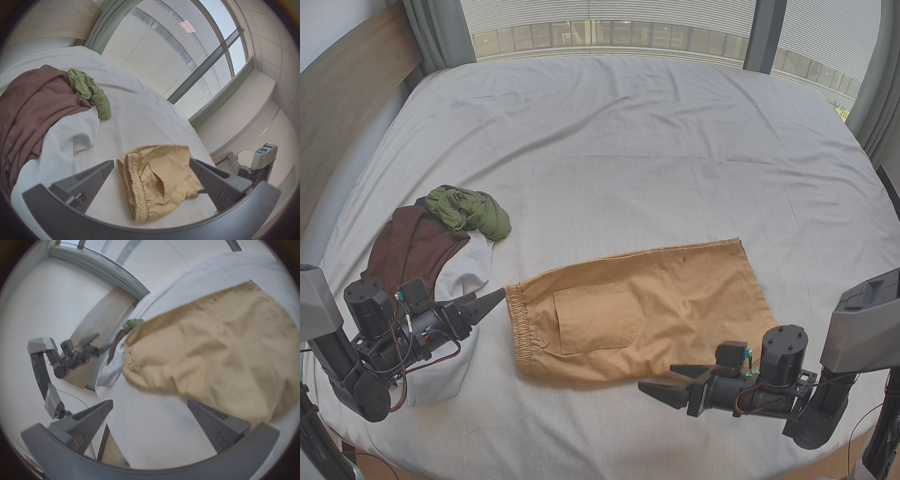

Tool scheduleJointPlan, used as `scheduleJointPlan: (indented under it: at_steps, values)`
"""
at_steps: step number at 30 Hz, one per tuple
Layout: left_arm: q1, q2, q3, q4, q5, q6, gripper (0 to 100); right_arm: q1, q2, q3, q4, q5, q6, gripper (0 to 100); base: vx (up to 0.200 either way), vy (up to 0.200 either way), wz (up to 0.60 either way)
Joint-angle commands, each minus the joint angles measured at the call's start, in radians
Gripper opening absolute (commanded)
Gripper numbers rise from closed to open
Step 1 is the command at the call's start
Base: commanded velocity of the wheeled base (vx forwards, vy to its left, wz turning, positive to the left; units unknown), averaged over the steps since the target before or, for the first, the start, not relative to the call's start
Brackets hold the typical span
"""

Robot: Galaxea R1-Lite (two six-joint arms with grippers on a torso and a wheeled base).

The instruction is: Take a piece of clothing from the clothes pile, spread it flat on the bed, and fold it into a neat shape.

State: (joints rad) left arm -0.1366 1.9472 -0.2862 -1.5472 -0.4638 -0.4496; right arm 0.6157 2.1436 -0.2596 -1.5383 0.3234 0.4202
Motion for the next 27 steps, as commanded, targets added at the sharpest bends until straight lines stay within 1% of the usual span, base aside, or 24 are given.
scheduleJointPlan:
  at_steps: [1,6,16,21,27]
  values:
    - [-0.008,0.024,0.009,-0.001,-0.001,-0.001,100,-0.004,-0.090,-0.093,0.000,0.002,0.025,100,0.000,0.000,0.00]
    - [-0.014,0.027,0.015,-0.001,-0.001,-0.003,100,-0.024,-0.099,-0.145,0.000,0.000,0.035,100,0.000,0.000,0.00]
    - [-0.034,0.099,0.028,-0.001,0.002,0.000,100,-0.142,-0.131,-0.224,0.000,0.002,0.035,100,0.000,0.000,0.00]
    - [-0.046,0.151,0.027,-0.001,0.005,-0.012,100,-0.169,-0.142,-0.222,0.000,0.002,0.034,100,0.000,0.000,0.00]
    - [-0.055,0.216,0.022,-0.002,0.005,-0.018,100,-0.175,-0.145,-0.227,0.000,0.002,0.032,100,0.000,0.000,0.00]
